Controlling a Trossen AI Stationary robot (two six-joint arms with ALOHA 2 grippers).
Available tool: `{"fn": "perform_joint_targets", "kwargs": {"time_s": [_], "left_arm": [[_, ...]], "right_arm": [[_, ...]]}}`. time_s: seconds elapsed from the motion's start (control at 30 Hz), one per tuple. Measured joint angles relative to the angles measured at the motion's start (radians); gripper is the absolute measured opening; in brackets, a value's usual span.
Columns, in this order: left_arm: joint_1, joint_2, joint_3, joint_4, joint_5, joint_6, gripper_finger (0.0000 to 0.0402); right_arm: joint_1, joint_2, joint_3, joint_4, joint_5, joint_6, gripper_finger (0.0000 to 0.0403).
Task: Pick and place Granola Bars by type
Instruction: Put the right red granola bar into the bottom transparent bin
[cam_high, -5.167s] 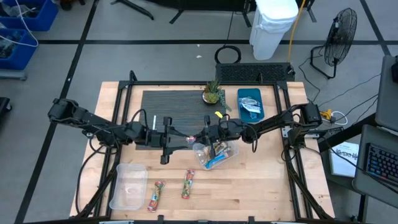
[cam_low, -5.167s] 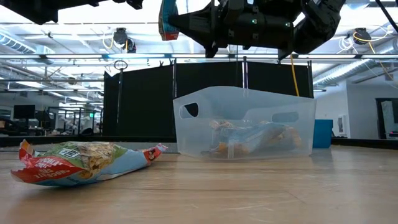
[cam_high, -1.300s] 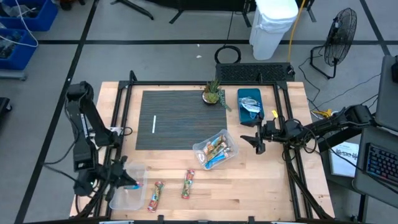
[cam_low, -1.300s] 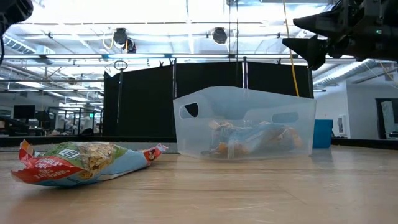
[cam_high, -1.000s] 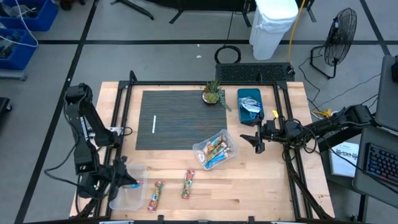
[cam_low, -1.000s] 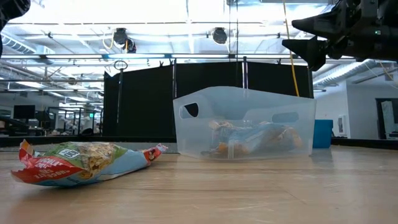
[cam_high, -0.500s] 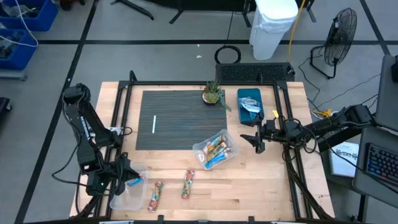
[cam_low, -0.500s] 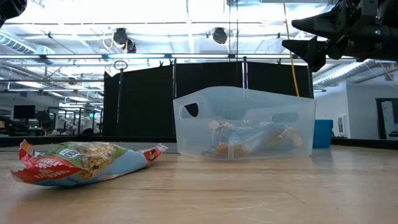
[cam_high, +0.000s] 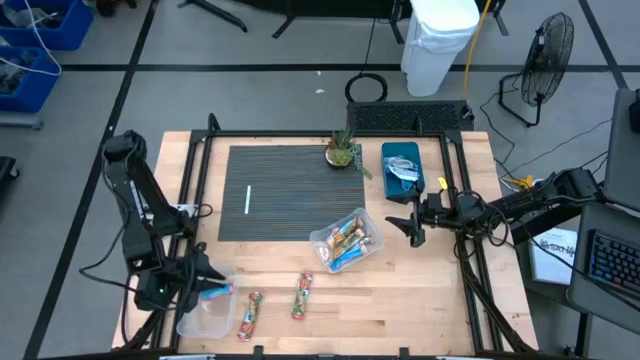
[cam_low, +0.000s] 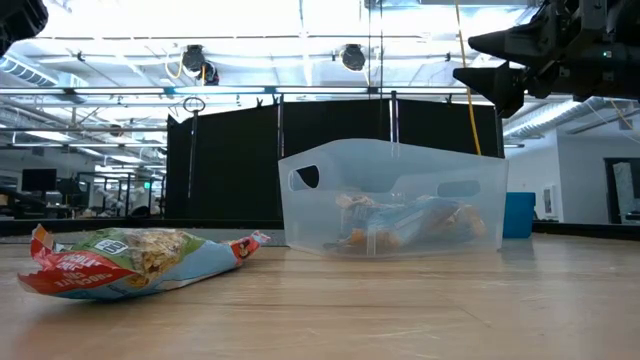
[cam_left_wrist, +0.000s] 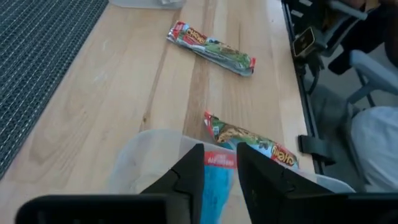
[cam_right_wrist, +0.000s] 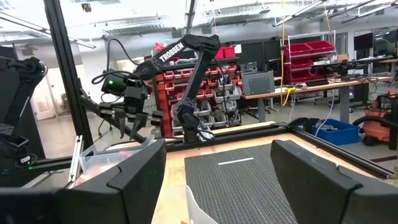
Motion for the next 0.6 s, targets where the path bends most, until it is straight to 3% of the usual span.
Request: {"fn": "perform_joint_targets", "kwargs": {"time_s": [0.17, 0.43, 0.6], "left_arm": [[0.0, -0.031, 0.0, 0.025, -0.009, 0.02, 0.012], [0.06, -0.03, 0.001, 0.286, -0.042, 0.363, 0.0129], [0.24, 0.026, 0.001, 0.313, 0.139, 0.39, 0.0129]], "right_arm": [[0.0, 0.0, 0.0, -0.003, 0.0, 0.0, 0.0279], [0.0, 0.0, 0.0, -0.006, 0.0, 0.0, 0.0279], [0.0, 0.0, 0.0, -0.006, 0.0, 0.0, 0.0279]]}}
